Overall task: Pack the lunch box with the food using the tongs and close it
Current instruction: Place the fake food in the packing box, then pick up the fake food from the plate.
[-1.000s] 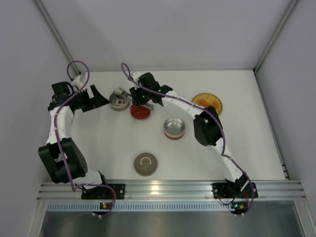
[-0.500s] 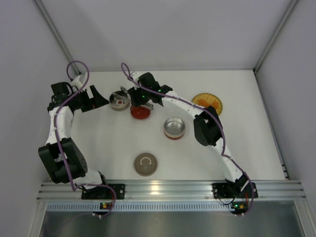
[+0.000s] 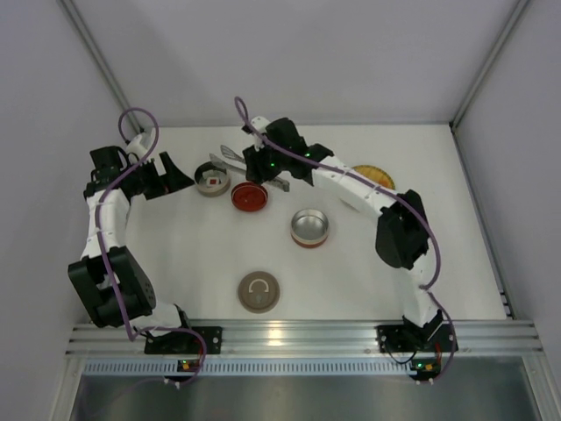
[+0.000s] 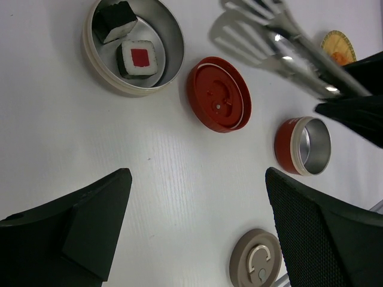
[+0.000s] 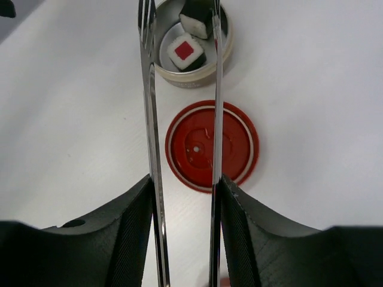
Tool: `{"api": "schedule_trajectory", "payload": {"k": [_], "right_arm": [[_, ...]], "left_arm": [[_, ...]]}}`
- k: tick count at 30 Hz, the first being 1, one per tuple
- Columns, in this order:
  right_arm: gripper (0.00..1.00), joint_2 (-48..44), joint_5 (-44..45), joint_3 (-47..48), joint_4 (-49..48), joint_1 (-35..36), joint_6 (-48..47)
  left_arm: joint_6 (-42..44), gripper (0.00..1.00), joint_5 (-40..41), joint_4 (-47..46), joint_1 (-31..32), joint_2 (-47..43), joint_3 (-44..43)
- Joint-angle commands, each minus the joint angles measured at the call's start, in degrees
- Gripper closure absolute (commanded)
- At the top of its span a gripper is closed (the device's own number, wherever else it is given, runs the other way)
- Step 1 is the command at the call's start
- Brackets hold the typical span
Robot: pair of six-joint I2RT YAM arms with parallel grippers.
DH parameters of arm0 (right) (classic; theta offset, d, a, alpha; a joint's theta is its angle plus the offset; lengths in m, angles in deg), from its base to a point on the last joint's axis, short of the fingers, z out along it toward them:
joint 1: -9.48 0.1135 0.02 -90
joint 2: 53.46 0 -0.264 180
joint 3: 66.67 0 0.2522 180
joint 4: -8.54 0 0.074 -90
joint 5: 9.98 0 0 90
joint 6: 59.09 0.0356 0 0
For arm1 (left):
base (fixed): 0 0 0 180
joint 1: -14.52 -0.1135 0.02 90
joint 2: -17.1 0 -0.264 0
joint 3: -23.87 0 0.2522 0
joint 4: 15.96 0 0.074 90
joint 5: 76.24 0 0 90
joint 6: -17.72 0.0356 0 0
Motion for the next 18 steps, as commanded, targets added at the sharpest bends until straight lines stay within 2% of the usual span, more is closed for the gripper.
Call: {"api": "schedule_trajectory", "payload": {"k": [1,6,7,12,14,18], "right_arm": [[0.56,-15.1,-1.7,-4.4,-0.8,-6.3,1.2],[0.58,-29.3,-2.0,-18.1,5.0,-15.4,-2.8],[0.59,-31.1,-2.1,-19.5,6.5,-19.0,-3.4],[0.60,-42.6,-3.5,-31.6,13.8,-30.4,-14.5],[0.60,-44.3,-3.9,-34.3,16.4,-35.1,-21.2],[0.61,-44.1,-6.9,-33.8,26.0,-41.9,-30.5]], "left_arm": [[1.7,0.02,-1.2,1.9,-0.3,-3.8,-1.8],[9.1,0.02,2.9,7.4,0.4,-5.3,-2.9],[10.3,0.02,3.9,8.5,1.0,-5.4,-2.9],[16.7,0.02,9.1,13.5,4.4,-6.7,-1.7],[18.4,0.02,11.1,14.6,8.2,-6.4,-1.3],[18.9,0.02,19.3,15.1,16.4,-5.1,-0.3]]}}
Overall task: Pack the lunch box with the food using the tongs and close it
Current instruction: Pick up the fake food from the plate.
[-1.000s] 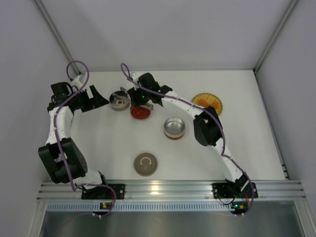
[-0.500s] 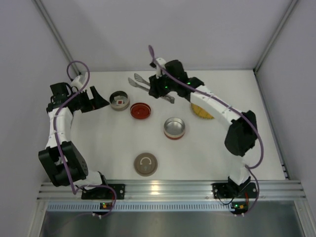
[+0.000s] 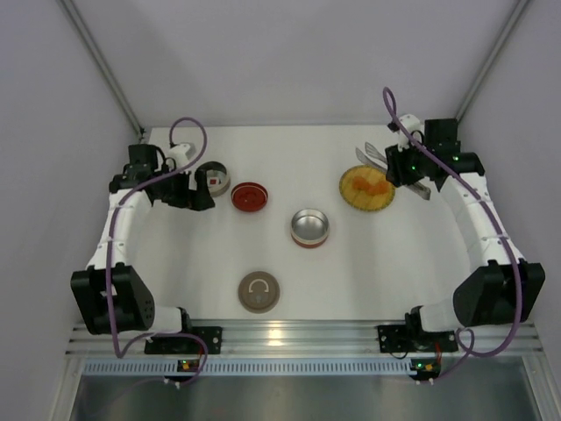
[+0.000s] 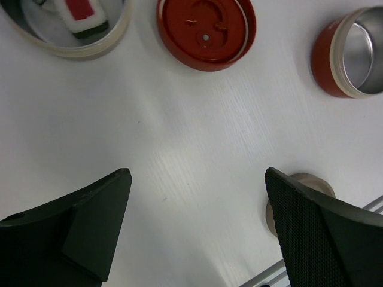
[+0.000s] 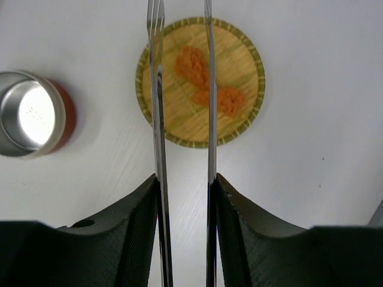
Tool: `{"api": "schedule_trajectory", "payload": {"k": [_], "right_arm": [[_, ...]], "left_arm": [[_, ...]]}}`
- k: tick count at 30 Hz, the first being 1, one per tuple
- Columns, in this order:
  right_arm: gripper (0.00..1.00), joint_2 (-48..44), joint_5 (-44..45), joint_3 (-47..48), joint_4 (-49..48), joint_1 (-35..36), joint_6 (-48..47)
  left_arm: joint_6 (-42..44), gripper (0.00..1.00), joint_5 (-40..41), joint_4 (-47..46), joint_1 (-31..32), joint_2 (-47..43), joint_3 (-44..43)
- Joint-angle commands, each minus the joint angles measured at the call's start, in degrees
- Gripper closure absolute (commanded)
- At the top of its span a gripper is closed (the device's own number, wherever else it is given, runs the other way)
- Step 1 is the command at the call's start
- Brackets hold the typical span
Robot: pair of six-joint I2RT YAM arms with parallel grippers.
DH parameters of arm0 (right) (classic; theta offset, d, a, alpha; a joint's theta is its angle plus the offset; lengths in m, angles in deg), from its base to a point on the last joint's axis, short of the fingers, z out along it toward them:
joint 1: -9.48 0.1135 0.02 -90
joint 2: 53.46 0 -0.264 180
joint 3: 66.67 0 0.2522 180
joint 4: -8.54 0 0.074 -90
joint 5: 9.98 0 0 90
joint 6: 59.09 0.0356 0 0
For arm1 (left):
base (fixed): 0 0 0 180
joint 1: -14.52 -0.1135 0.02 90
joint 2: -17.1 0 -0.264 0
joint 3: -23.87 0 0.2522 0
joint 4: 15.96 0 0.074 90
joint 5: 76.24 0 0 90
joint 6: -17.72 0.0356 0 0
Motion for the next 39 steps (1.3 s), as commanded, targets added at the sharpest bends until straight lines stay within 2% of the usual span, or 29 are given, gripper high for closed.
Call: {"api": "schedule_trajectory", "payload": {"k": [1,8,13,17,31,39], "right_arm": [[0.61,-0.2,-4.7,1.0,9.5,-4.0,-12.1],[0.62,5.2,-5.2,3.1,12.8,-4.1,-20.7],[0.62,11.9,-5.9,5.2,14.6,-4.0,-23.4],[0.62,15.6,-5.6,7.0,13.9,-4.0,-23.9],[0.62,20.2,-2.0,7.9,7.9,-4.1,-23.0],[0.63,17.8,-4.4,8.7,8.7,-4.1,-22.9]], "left_arm": [[3.0,0.02,6.0,1.8,5.7,0.1,0.5],[1.4,0.02,1.8,1.9,8.0,2.3,-1.5],[2.7,0.02,7.0,2.6,12.4,3.1,-1.5],[3.0,0.02,8.3,2.6,12.4,3.3,-1.4],[1.7,0.02,8.3,1.2,12.4,4.8,-1.3],[1.8,0.02,9.0,1.2,12.4,4.8,-1.3]]}}
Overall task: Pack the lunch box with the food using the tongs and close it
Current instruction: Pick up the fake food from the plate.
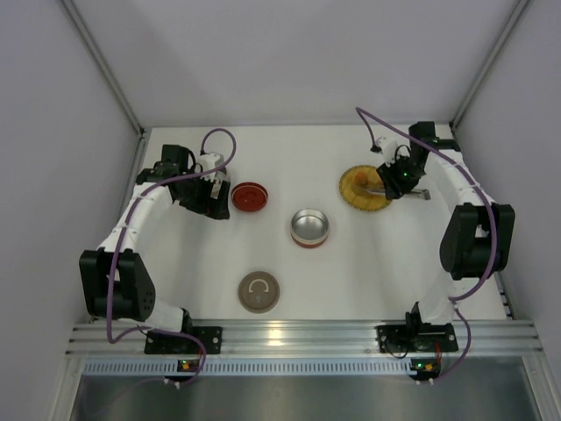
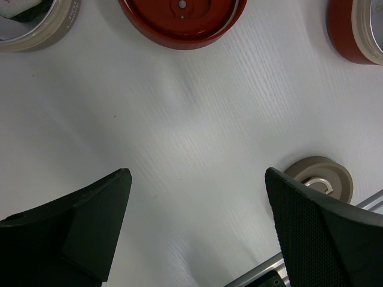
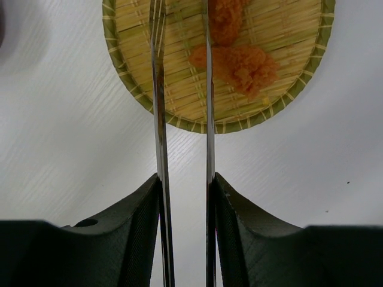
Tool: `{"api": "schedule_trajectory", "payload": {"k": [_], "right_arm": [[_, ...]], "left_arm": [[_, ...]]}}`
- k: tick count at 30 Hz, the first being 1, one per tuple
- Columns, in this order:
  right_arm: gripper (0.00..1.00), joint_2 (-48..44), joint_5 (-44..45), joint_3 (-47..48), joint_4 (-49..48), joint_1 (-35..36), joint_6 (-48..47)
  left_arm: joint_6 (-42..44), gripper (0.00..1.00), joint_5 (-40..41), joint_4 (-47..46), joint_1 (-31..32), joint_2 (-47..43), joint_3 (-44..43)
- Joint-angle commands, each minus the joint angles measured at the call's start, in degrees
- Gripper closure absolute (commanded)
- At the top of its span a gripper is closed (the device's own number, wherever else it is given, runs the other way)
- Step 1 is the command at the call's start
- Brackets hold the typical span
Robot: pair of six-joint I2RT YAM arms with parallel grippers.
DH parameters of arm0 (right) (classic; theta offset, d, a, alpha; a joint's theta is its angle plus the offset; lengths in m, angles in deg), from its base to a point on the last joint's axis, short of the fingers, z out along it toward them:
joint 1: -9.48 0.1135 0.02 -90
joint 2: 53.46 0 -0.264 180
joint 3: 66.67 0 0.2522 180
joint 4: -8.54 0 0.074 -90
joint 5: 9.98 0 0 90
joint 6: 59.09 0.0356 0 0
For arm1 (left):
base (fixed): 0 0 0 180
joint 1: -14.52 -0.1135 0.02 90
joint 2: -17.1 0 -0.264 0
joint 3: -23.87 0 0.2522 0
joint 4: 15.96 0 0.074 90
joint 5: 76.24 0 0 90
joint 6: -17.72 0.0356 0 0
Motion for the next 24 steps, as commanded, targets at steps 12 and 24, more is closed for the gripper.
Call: {"api": "schedule_trajectory", "payload": {"k": [12,24], "right_arm": [[0.61,-7.0,-3.0,6.8,-3.9,-2.3,6.6],[0.55,0.2,-3.0,8.5,-3.4,-2.7,7.7]], "left_arm": [[-0.8,0.02,-0.6,-1.2,-0.1,0.0,-1.6],[-0.5,0.02,0.0,-1.3,-0.1,0.4,-1.3]]}}
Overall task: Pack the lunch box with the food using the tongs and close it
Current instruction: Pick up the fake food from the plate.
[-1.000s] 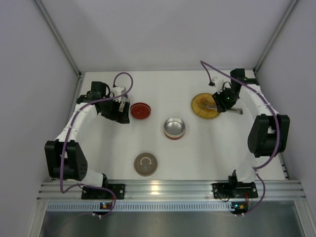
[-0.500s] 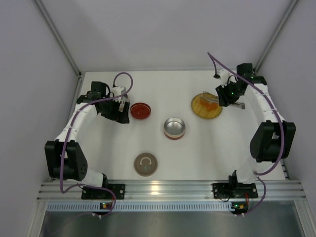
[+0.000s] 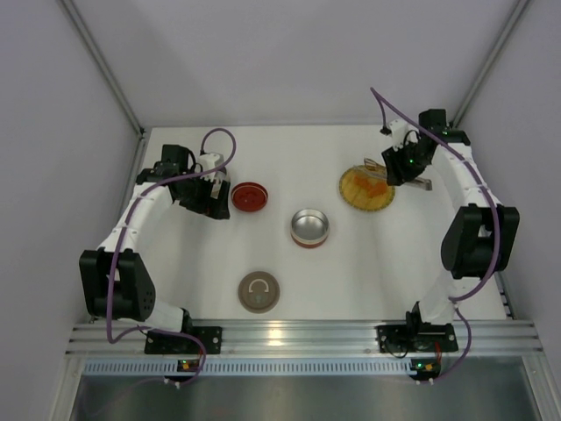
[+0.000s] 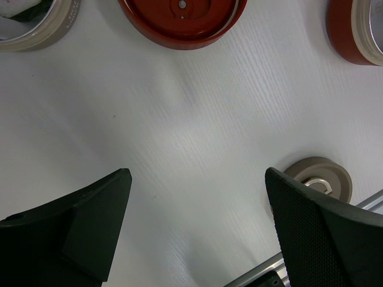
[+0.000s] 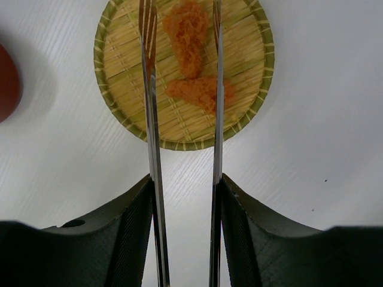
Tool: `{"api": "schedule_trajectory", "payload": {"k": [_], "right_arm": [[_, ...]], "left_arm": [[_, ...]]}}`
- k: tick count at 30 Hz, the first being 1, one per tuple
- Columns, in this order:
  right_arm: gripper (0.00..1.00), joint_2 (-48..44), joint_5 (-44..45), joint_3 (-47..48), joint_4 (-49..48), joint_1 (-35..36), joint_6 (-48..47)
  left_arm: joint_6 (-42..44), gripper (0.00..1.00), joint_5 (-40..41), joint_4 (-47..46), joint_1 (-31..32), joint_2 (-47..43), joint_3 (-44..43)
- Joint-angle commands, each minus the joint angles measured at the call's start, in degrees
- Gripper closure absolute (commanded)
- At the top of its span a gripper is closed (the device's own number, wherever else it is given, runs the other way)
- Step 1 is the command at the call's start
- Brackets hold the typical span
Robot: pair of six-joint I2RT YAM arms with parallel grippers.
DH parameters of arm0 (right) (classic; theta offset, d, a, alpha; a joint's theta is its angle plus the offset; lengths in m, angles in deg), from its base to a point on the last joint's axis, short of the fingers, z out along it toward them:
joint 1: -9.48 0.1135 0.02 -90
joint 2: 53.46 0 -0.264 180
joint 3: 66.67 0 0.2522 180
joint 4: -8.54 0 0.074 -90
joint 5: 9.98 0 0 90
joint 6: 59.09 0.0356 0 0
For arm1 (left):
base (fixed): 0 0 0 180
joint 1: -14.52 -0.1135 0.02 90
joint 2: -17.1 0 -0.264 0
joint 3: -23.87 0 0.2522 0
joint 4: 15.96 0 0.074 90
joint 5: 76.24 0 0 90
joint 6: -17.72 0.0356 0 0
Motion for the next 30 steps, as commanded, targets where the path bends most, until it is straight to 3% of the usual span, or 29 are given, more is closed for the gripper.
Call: {"api": "schedule_trajectory", "payload": {"k": [1,25,30], "right_arm": [[0.55,1.4,-0.9,2.4,-2.8,-0.9,0.6],[0.54,2.9,-0.6,-1.1,-3.1,-0.9,0.1],[0.62,2.6,-0.6,-0.7,-2.8,-0.9,0.1]], "left_arm": [[-0.2,0.02,-0.1,-1.4,-0.2,0.5,-1.4],[-0.7,0.02,0.1,-1.5,-0.1,0.6,-1.3],[-0.6,0.02,0.1,-1.5,-0.1,0.6,-1.3]]}}
